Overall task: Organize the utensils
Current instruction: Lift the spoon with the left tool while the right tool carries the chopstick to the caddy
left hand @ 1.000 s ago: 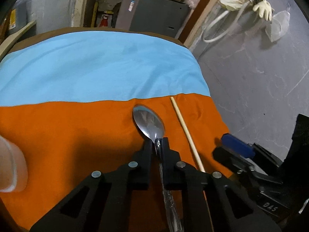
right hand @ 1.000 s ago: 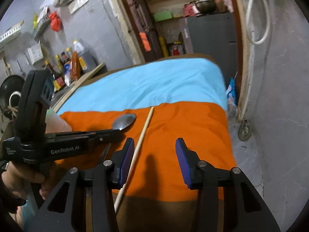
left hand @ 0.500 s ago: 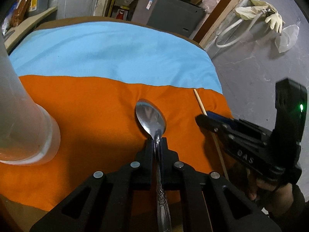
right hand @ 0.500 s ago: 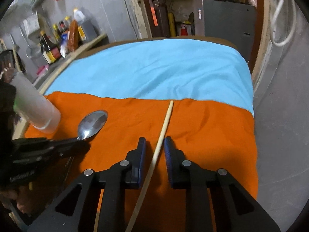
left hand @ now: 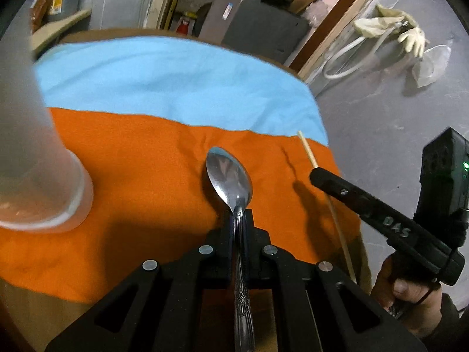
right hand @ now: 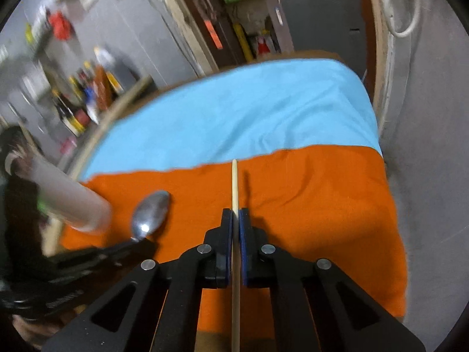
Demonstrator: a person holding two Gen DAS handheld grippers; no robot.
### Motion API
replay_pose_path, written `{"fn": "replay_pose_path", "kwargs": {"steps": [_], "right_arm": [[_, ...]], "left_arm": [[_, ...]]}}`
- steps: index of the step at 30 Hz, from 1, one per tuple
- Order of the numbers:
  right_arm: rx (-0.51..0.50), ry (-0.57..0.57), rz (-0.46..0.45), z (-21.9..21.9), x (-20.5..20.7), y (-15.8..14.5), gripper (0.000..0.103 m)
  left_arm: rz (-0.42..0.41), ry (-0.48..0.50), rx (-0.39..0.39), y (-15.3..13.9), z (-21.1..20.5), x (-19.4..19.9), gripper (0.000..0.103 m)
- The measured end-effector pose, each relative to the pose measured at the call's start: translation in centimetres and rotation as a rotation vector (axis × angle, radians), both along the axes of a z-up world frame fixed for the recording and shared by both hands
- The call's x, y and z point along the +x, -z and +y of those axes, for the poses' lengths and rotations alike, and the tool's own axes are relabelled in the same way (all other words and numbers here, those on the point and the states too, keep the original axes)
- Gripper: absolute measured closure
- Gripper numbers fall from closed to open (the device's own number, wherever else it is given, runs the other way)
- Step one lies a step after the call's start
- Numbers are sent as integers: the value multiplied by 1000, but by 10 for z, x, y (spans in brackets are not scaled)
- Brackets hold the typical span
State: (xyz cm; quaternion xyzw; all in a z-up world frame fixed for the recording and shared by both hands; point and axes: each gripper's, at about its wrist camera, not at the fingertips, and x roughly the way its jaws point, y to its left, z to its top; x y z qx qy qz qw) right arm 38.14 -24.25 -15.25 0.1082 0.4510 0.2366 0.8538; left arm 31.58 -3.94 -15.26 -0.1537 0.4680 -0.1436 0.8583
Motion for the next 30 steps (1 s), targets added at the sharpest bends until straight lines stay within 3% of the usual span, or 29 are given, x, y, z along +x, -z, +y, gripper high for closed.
{"fn": "replay_pose_path", "kwargs": {"steps": [6,11,20,24,30], "right_arm": [[156,15,-183,-18,-48,-31,100],[250,74,-283,-19,-70,-60,100],[337,61,-550,19,-87,-140,100],[342,34,-694,51,-99,-171,100],[388,16,-856,109,-105,-193,100]], "left_arm": [[-246,-10,12,-34,-2,-50,100],[-406,-19,14,-65,-1,-82,100],[-536,-48,-13,-122,32,-95,100],[-585,-86,-9,-150,66,-104,100],[-664,-177,23,-176,127,-101,100]]}}
